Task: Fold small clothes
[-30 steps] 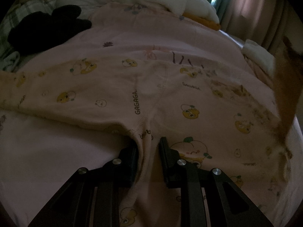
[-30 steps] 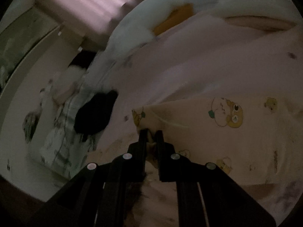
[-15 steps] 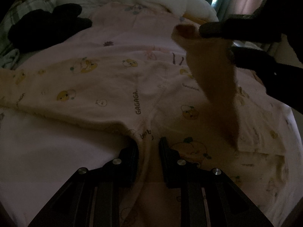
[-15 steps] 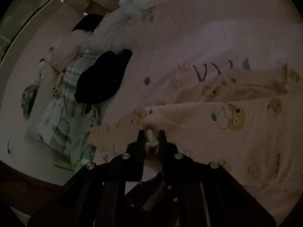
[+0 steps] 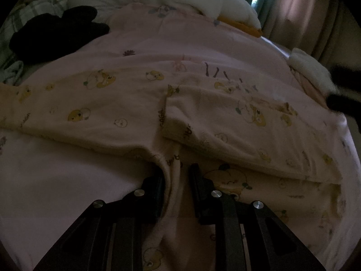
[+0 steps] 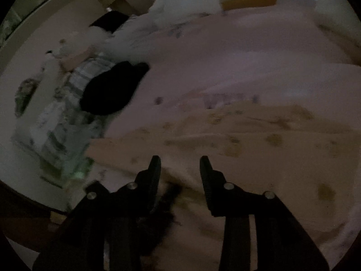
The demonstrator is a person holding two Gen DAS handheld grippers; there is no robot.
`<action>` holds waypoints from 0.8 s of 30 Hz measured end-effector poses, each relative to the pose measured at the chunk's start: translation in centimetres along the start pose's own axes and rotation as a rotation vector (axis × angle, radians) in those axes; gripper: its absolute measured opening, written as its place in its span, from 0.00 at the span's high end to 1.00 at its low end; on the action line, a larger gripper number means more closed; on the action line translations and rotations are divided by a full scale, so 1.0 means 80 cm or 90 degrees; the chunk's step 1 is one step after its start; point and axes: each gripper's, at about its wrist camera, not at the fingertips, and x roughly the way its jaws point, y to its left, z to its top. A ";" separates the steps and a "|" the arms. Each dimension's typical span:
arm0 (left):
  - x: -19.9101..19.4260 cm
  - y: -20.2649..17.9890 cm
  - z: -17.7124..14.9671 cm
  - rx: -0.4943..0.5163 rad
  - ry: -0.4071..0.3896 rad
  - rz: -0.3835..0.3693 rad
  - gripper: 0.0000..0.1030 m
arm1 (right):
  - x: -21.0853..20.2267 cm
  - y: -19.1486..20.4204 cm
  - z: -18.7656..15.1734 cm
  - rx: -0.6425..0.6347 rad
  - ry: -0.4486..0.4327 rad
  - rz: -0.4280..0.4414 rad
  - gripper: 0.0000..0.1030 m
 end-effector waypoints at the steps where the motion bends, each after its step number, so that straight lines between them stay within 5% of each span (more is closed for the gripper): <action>1: 0.000 -0.001 0.000 0.001 0.000 0.001 0.81 | -0.007 -0.012 -0.004 0.003 -0.004 -0.018 0.64; 7: 0.001 -0.002 0.000 0.002 0.000 0.002 0.81 | -0.052 -0.080 -0.033 -0.025 -0.016 -0.200 0.46; 10: 0.001 -0.003 0.000 0.006 0.000 0.007 0.81 | -0.071 -0.124 -0.053 -0.019 0.008 -0.277 0.46; 20: 0.001 -0.003 0.000 0.006 0.000 0.006 0.80 | -0.063 -0.186 -0.098 -0.021 0.050 -0.339 0.47; 23: 0.001 -0.003 0.000 0.006 0.000 0.007 0.80 | -0.038 -0.179 -0.098 -0.051 0.033 -0.361 0.51; 24: 0.001 -0.003 0.000 0.006 0.000 0.007 0.80 | -0.033 -0.180 -0.095 -0.049 0.005 -0.373 0.60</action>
